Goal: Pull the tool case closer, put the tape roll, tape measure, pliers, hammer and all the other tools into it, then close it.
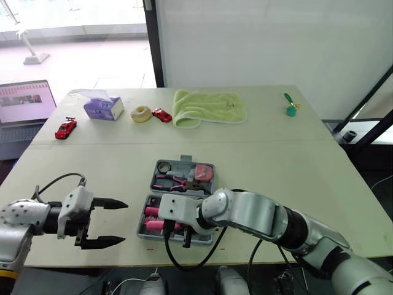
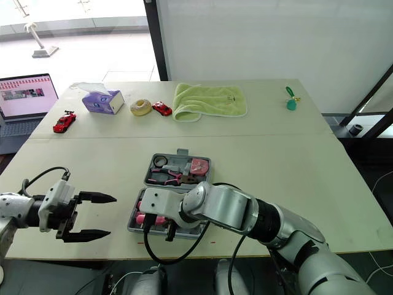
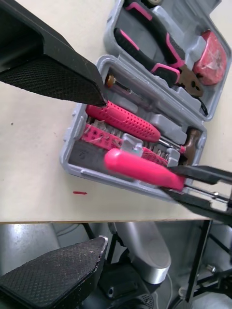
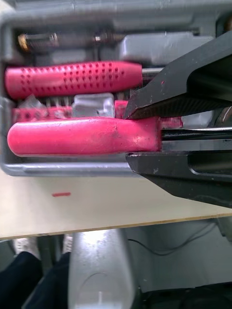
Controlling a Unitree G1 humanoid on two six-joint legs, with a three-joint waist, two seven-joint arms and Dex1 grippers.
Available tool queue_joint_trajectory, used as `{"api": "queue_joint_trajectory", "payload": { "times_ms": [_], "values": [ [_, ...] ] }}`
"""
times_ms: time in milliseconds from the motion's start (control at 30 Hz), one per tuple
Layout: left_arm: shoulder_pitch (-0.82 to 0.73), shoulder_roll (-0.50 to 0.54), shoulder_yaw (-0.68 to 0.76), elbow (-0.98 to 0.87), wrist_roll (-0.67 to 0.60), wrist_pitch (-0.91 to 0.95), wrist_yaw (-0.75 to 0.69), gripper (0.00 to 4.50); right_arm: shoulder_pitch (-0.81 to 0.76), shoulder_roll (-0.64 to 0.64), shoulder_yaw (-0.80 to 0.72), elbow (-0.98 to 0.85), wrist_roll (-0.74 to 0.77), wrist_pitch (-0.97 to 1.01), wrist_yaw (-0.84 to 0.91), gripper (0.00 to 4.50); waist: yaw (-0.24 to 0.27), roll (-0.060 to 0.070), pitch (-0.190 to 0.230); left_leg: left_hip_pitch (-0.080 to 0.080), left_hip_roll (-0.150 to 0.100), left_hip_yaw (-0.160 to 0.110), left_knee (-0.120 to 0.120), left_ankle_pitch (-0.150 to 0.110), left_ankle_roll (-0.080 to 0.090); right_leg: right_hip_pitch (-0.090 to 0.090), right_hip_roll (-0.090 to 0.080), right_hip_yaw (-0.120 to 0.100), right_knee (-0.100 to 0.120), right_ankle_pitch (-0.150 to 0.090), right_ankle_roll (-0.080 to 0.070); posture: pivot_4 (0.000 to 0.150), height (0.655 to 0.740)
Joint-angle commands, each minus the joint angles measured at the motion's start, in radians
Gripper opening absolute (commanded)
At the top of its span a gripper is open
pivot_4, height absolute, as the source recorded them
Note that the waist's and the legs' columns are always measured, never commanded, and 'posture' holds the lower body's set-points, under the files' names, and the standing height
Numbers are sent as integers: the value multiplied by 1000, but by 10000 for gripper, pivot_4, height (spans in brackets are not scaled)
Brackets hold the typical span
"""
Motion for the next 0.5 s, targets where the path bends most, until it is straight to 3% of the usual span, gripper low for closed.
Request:
{"api": "queue_joint_trajectory", "payload": {
  "times_ms": [33,500],
  "values": [
    [-13,17,27,-37,-24,23,10,45000,-32,32,12,-3,-23,5,4,3848,0,0,0,0,0,0,0,0,0,0,0,0,0,0,0,1500,7400],
    [15,38,59,-41,-39,28,-32,45000,-60,143,57,101,-85,3,5,3848,-3,0,0,0,0,0,0,0,0,-1,0,0,0,0,0,1500,7400]
  ]
}}
